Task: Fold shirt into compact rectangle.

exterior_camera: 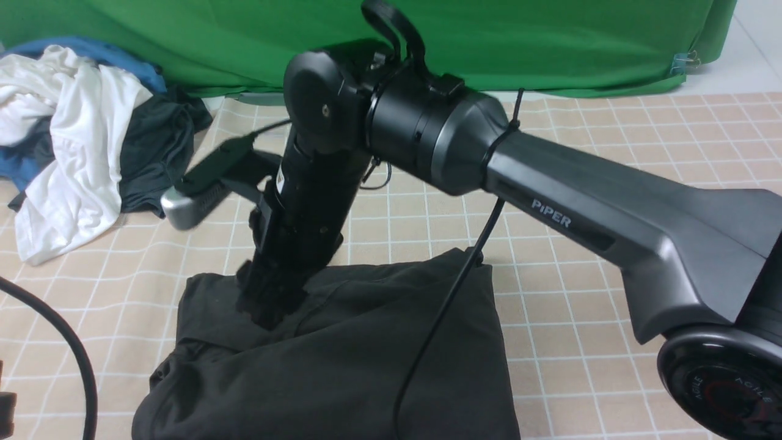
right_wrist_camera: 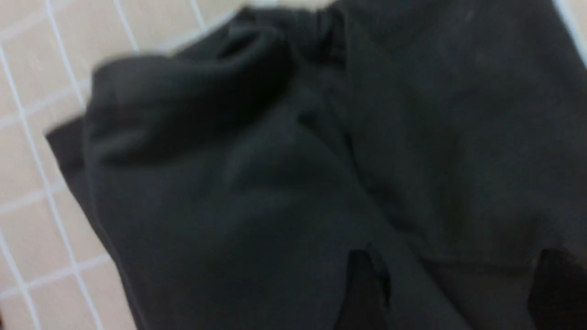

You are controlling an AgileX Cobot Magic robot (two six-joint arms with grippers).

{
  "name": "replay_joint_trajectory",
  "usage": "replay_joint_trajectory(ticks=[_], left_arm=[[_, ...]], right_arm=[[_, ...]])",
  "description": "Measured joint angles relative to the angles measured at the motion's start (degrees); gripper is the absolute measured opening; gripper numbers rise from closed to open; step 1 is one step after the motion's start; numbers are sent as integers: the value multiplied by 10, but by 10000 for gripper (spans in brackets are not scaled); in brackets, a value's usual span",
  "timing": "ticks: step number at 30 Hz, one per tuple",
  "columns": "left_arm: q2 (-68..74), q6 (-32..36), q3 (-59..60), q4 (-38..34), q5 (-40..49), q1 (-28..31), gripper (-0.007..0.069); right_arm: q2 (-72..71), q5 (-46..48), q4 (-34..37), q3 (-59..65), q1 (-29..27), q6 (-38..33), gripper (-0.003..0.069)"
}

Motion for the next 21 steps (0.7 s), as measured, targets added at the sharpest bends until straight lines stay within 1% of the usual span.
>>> replay_joint_trajectory(ticks=[5,9,18,20,21], left_arm=[[0,-2,0,0,0,0,19],[0,-4,0,0,0,0,19],[0,-4,0,0,0,0,19],[0,-4,0,0,0,0,19],[0,-4,0,0,0,0,19]], right_arm=[[2,4,-73,24,30,-25,500],[6,2,-82,24,50,-50,500],[34,-25,-104,24,50,-56,498],[38,-26,-104,24,50,-56,479],[40,-25,-104,24,50,-58,438]])
